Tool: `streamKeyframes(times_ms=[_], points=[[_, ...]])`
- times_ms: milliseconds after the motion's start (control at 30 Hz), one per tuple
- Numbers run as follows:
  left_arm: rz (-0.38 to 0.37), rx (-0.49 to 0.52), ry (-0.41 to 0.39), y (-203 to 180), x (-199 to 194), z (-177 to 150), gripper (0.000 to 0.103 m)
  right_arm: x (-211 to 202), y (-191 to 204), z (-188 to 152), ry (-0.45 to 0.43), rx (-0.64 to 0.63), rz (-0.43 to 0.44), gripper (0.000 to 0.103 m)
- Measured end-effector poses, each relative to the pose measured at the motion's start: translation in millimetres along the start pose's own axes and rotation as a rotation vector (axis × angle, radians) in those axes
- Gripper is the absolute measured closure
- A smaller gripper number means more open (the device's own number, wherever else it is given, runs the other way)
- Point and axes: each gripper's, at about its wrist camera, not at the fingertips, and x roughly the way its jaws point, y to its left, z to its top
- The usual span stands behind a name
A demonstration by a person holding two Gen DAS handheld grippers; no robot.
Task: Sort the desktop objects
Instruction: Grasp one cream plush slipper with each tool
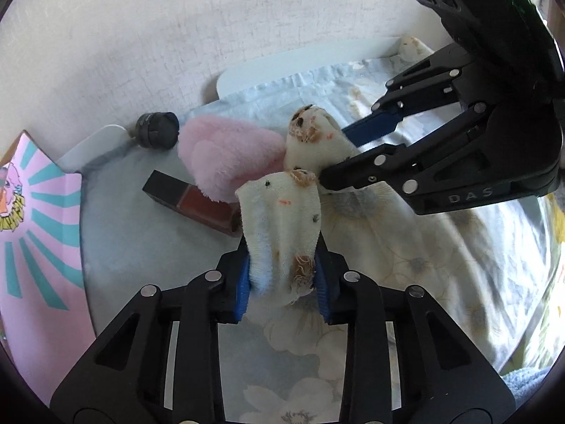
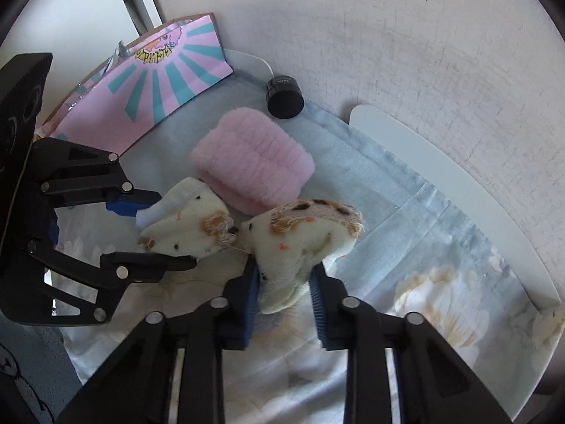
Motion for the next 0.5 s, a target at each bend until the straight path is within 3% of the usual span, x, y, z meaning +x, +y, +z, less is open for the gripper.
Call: streamKeyframes(times_ms=[367,500], points=[[-0.060,-0.066,0.012,14,-58,7,0.076,-49,23,2,-0.041,0.140,-0.027,0.081],[-0.054,-0.061,-0.009,18,-85,4,0.076,-66,43,1,-0.037,0.163,-0.073,0.081]])
